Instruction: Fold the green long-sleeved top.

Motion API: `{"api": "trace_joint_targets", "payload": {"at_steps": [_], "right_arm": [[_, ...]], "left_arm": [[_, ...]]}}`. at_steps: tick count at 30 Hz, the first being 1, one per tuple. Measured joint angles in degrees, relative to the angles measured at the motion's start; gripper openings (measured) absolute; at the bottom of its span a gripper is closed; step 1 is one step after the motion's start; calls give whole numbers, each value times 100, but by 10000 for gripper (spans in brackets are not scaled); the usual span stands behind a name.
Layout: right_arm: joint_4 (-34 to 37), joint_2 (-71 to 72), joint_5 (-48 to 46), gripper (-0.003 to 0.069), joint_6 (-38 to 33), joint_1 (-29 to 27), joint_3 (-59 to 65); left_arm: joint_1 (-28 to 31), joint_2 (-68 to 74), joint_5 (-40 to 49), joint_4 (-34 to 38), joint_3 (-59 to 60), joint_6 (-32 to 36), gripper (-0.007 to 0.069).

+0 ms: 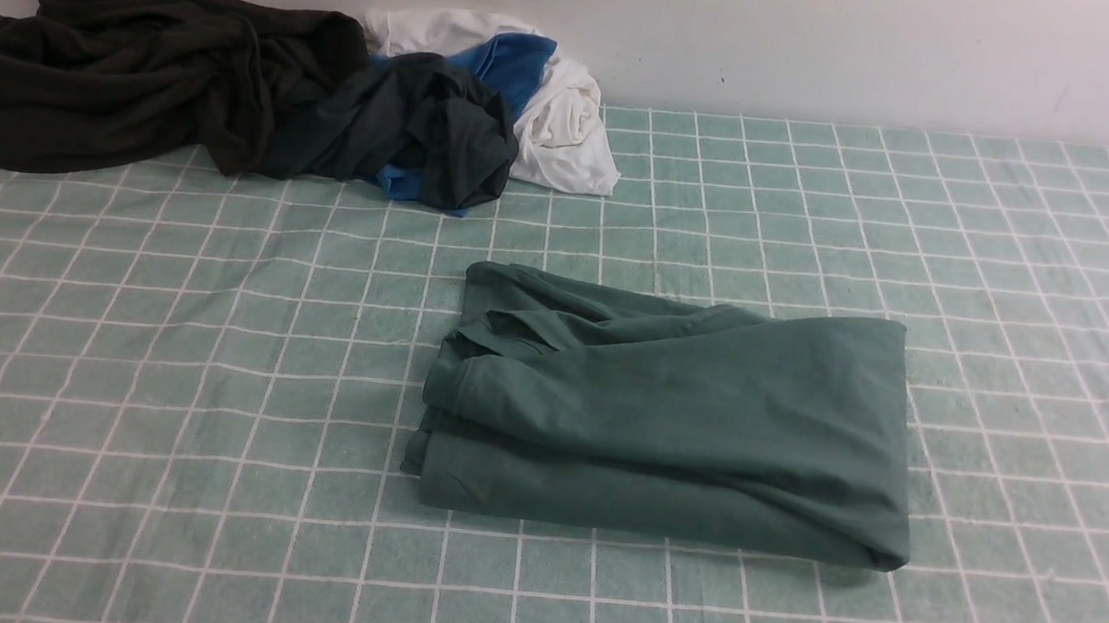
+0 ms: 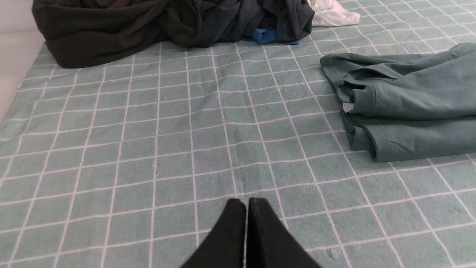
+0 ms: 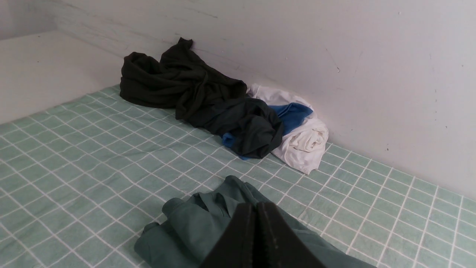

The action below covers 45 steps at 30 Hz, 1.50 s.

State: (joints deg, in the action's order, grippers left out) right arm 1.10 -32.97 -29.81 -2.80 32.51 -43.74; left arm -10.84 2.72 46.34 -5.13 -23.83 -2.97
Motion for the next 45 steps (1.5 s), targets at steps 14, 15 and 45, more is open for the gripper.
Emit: {"api": "trace_joint_targets", "payload": {"at_steps": [14, 15, 45], "right_arm": [[374, 1582, 2071, -14, 413, -1713, 2817], [368, 1752, 2029, -14, 507, -1959, 3050], [-200, 3359, 990, -14, 866, -3699, 4515]], "left_arm": [[0, 0, 0, -2, 0, 0, -4], [0, 0, 0, -2, 0, 0, -4], [0, 0, -6, -2, 33, 0, -4]]}}
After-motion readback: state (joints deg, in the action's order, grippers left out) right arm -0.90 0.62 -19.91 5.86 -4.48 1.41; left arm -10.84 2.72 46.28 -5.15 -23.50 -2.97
